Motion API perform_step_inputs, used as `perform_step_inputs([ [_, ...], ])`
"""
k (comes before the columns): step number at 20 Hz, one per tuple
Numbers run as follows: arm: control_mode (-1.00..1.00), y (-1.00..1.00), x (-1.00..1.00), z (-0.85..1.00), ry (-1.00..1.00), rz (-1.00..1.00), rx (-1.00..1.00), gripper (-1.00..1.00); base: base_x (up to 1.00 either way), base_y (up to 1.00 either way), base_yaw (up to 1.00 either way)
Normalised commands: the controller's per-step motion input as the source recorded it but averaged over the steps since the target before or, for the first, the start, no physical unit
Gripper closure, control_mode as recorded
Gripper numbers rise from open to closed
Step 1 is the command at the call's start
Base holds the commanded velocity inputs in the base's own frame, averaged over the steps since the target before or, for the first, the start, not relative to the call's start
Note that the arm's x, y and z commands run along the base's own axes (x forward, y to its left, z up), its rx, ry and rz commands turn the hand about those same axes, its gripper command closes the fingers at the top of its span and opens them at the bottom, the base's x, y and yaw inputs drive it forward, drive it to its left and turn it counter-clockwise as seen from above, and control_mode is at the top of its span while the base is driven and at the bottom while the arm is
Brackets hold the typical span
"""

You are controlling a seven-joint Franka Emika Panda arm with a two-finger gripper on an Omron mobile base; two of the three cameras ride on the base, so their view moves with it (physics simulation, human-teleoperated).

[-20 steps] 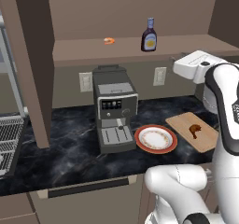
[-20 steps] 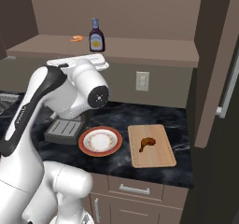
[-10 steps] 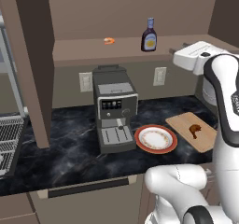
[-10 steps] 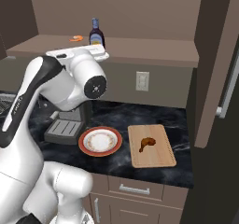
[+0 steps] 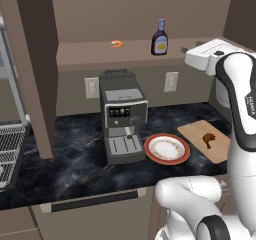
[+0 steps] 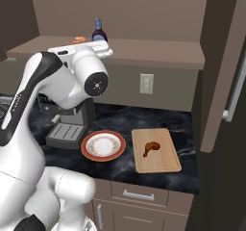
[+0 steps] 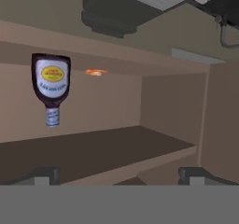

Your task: Pick the chicken drumstick from the plate and place it on the cutting board. Then pick the condiment bottle from the cabinet and place it next to the cutting board.

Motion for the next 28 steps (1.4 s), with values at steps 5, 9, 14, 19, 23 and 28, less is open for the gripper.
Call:
perform_step_inputs([
  [5, -1.00, 0.00, 0.17, 0.09, 0.03, -0.04, 0.00, -1.00, 0.00, 0.00, 0.00],
  [9, -1.00, 0.00, 0.26, 0.08, 0.02, -0.03, 0.01, -1.00, 0.00, 0.00, 0.00],
  [14, -1.00, 0.00, 0.29, 0.10, 0.03, -0.03, 0.03, -1.00, 0.00, 0.00, 0.00],
  [19, -1.00, 0.00, 0.23, 0.10, 0.03, -0.02, 0.05, -1.00, 0.00, 0.00, 0.00],
  [23, -1.00, 0.00, 0.21, 0.08, 0.03, -0.01, 0.07, -1.00, 0.00, 0.00, 0.00],
  [28, -1.00, 0.00, 0.19, 0.07, 0.01, 0.00, 0.07, -1.00, 0.00, 0.00, 0.00],
])
